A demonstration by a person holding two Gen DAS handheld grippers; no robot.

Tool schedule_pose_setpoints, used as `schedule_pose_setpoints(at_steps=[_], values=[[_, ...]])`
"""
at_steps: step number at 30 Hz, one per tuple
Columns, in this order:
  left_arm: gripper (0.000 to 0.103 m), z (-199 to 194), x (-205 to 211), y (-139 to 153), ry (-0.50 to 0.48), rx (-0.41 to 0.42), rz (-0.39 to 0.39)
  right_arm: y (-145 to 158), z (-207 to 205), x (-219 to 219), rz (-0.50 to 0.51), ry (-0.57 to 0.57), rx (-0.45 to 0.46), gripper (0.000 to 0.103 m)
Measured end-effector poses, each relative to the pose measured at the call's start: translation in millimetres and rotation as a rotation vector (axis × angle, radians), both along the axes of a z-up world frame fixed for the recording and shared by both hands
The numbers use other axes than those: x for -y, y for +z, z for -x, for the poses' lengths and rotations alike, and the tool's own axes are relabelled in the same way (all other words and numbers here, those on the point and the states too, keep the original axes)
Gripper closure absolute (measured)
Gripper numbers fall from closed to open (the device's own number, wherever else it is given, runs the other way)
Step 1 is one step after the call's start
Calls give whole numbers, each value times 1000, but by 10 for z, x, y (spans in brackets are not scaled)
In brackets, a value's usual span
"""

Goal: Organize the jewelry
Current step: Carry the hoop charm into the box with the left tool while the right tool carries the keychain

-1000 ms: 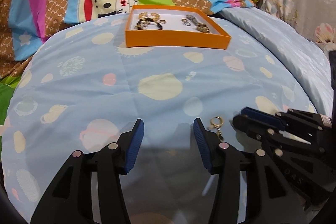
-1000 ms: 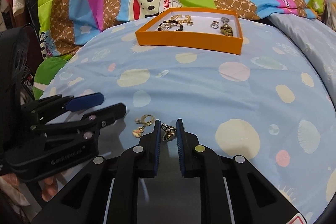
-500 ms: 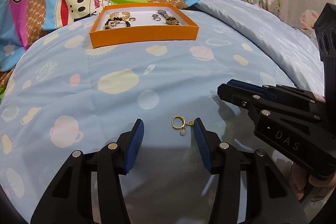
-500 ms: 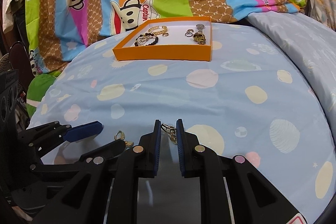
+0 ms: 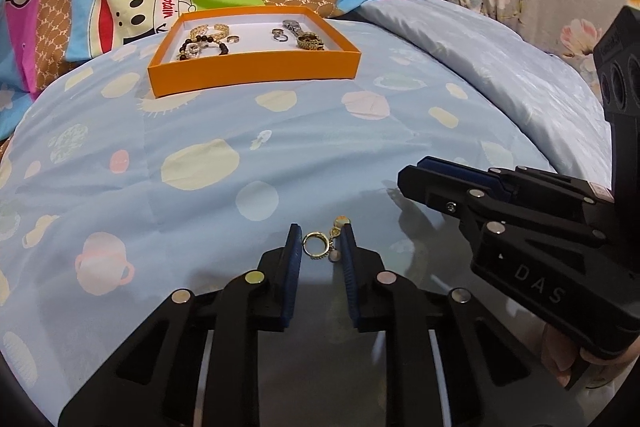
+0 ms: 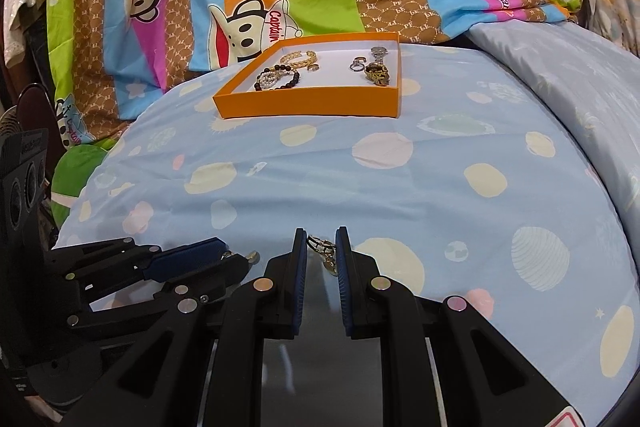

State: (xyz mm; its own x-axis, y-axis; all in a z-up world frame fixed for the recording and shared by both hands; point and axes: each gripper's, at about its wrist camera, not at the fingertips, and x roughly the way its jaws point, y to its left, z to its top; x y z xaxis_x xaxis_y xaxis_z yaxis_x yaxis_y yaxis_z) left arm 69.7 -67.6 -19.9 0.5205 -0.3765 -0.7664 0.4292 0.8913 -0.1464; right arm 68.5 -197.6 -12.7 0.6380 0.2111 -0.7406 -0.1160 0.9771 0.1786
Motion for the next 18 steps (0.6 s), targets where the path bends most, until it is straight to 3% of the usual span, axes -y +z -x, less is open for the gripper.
schedule_pose_setpoints(at_steps=[18], values=[[84, 9, -67, 25, 22, -5, 13, 74, 69, -13, -11, 0, 30, 89]])
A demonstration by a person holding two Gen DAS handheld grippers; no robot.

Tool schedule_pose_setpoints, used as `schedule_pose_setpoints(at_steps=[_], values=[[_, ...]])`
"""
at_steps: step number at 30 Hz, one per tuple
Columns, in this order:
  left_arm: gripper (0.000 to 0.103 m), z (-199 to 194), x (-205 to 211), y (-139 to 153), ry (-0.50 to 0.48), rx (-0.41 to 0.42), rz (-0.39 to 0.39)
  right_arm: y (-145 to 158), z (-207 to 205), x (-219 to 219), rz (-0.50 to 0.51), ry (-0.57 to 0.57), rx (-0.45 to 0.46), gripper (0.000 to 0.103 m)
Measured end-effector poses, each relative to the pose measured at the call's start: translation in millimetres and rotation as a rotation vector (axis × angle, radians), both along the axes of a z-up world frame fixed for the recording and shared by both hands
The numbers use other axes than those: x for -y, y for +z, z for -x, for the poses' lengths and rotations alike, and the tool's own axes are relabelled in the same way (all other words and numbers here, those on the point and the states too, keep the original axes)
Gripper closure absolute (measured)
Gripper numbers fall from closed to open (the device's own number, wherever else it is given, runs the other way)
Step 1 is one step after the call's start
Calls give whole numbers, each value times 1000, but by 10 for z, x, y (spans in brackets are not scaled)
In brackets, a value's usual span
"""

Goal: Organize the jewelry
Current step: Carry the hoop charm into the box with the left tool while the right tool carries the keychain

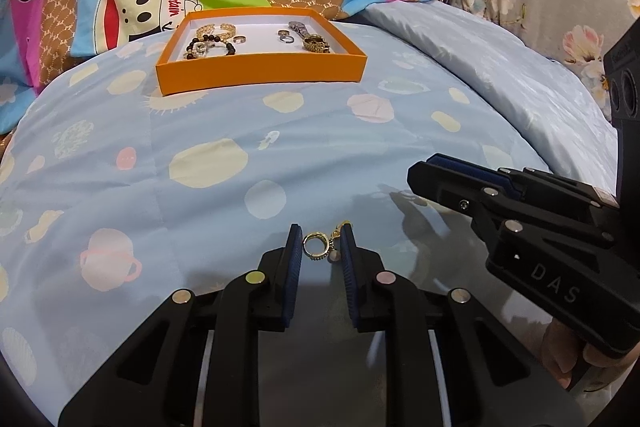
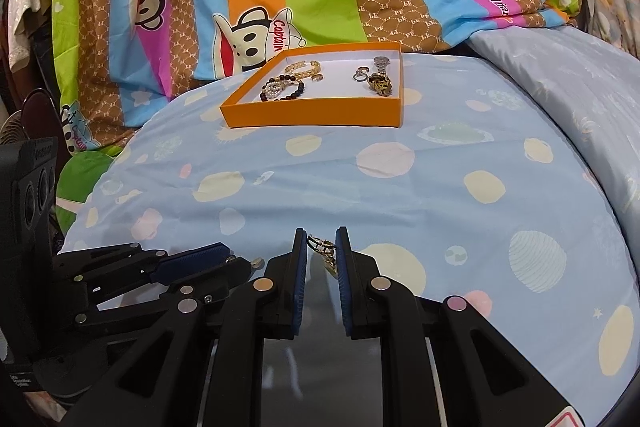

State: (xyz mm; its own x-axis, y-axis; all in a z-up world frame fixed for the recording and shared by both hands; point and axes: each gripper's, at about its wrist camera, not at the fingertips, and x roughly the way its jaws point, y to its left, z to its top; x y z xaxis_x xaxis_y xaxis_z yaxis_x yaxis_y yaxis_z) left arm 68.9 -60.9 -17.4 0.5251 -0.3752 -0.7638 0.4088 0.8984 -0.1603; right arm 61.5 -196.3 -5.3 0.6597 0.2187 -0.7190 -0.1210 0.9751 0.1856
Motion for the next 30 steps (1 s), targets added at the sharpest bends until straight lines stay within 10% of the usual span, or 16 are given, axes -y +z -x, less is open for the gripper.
schedule_pose_setpoints(at_steps=[14, 30], values=[[84, -379, -231, 450, 85, 115, -53, 408, -201, -40, 70, 47, 77, 89], [84, -1610, -13, 709, 163, 213, -69, 684, -1416, 78, 28, 24, 152, 89]])
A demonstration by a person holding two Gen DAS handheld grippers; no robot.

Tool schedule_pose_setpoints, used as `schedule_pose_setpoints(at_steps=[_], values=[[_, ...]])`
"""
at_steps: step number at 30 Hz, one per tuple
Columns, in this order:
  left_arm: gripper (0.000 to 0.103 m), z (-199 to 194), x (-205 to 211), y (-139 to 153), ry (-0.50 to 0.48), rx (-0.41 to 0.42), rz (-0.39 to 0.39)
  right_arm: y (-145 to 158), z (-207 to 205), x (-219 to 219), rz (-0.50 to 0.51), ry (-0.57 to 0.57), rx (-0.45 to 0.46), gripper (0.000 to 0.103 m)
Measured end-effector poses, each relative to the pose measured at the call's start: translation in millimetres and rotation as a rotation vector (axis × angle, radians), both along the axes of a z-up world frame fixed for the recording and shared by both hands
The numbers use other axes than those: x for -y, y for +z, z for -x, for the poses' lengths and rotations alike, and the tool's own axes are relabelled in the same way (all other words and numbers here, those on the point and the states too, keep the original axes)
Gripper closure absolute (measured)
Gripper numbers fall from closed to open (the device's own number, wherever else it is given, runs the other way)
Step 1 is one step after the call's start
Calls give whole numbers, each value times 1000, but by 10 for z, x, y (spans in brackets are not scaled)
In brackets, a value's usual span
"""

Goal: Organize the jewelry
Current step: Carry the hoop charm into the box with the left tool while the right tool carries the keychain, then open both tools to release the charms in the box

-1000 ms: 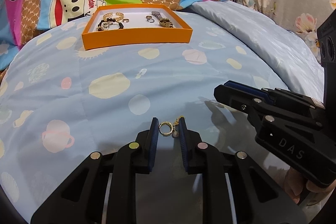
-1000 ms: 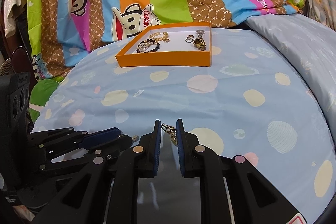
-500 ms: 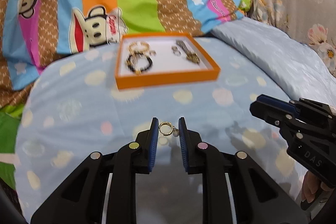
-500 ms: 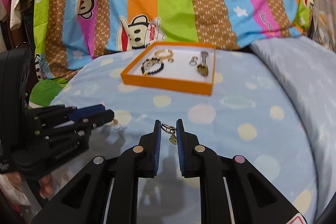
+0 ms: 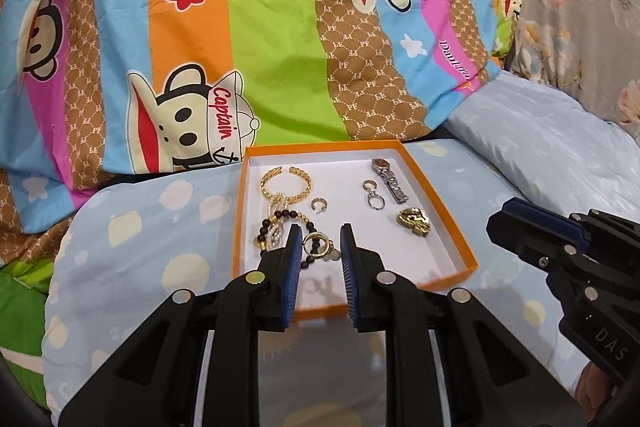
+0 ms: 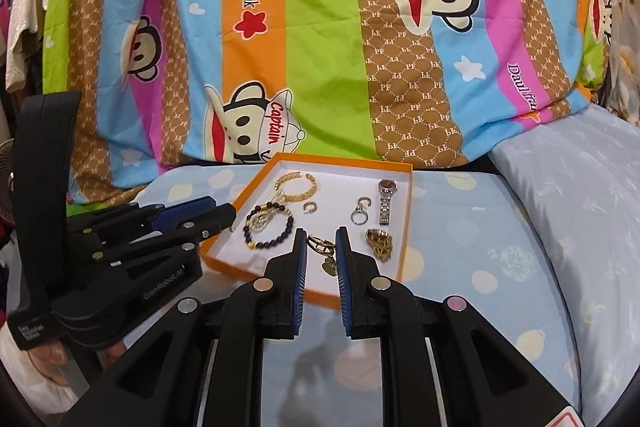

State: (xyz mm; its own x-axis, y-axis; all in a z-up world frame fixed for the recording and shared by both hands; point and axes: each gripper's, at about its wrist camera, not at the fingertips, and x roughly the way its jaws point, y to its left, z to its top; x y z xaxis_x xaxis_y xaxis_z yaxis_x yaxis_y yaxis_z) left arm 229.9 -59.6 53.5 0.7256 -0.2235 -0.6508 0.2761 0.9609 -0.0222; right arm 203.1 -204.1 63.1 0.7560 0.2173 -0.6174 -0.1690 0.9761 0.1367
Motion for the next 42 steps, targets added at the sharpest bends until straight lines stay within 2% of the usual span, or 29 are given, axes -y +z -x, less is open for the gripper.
schedule_pose_setpoints(at_steps=[11, 24, 26, 29, 31, 34, 42], values=[[84, -511, 184, -315, 28, -33, -25, -405, -585, 57, -13, -35, -75, 89], [84, -681, 246, -578, 26, -66, -47, -695, -761, 97, -4, -40, -124, 89], [82, -674, 246, -571, 34, -52, -53, -706, -757, 69, 4, -33, -116, 88], [73, -663, 251, -568, 35, -42, -56, -688, -734, 23, 29, -27, -94, 85], [73, -654, 252, -560, 37, -33, -60, -673, -716, 10, 42, -31, -82, 79], [71, -637, 241, -533, 45, -19, -60, -664, -708, 29, 37, -36, -79, 76], [71, -588, 221, -494, 59, -16, -57, -596, -649, -4, 47, -41, -66, 75]])
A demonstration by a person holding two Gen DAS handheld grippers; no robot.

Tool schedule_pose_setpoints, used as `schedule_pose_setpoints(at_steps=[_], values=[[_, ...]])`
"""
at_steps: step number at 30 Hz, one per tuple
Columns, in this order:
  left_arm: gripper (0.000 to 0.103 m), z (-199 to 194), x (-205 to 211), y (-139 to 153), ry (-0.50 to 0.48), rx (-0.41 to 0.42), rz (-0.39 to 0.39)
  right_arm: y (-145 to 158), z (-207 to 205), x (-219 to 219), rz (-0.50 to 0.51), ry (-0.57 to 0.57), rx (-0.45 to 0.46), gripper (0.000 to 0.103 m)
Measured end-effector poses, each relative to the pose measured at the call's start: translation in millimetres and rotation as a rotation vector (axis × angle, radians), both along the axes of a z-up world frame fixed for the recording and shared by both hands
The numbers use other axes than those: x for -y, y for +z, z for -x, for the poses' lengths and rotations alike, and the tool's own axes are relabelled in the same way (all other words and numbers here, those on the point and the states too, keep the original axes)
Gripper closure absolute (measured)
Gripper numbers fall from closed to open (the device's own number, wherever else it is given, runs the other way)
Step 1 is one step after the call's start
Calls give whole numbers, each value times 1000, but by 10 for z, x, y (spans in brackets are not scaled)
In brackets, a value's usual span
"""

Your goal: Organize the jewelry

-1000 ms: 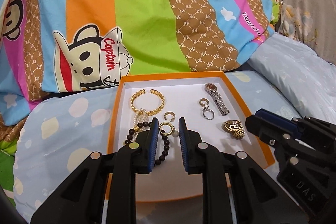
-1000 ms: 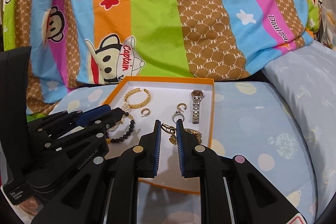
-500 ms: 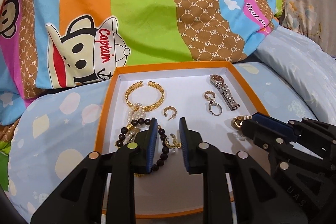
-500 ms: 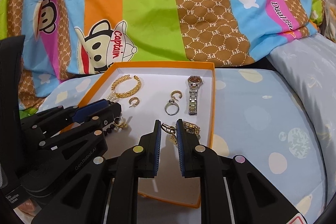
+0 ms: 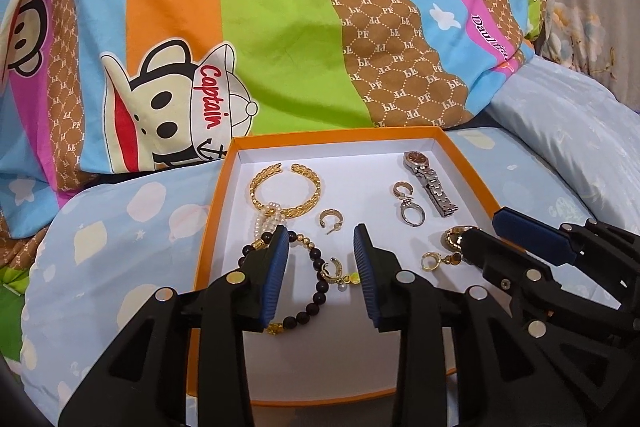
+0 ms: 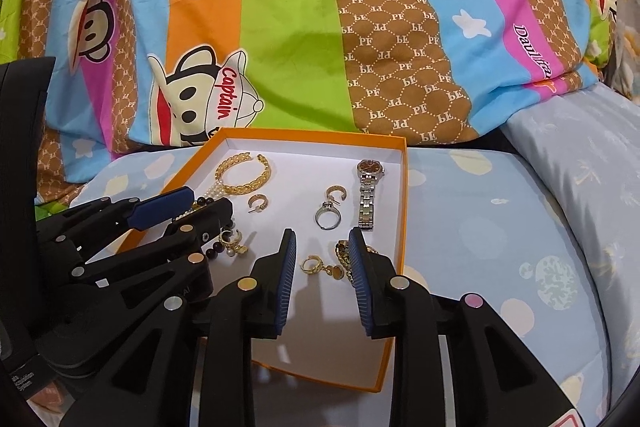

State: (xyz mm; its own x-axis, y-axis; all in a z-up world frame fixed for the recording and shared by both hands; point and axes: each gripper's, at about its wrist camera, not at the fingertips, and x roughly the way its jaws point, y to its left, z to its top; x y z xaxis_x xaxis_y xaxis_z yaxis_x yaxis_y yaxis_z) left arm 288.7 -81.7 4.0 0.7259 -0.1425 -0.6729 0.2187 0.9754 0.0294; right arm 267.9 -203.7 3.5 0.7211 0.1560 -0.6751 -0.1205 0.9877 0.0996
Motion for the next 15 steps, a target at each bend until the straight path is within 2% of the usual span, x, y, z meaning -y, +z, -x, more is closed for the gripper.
schedule_pose_setpoints(at_steps=[2, 6, 8, 10, 15], values=[[71, 42, -18, 20, 6, 3, 1, 26, 40, -12, 2, 0, 2, 74], [71, 199, -93, 100, 19, 19, 1, 98, 212, -28, -2, -2, 14, 63], [67, 319, -145, 143, 22, 23, 5, 126, 357, -36, -13, -5, 14, 61], [60, 477, -203, 163, 21, 19, 10, 123, 510, -50, -23, -11, 7, 59], [59, 897, -318, 116, 39, 23, -12, 62, 922, -109, -17, -29, 1, 53]])
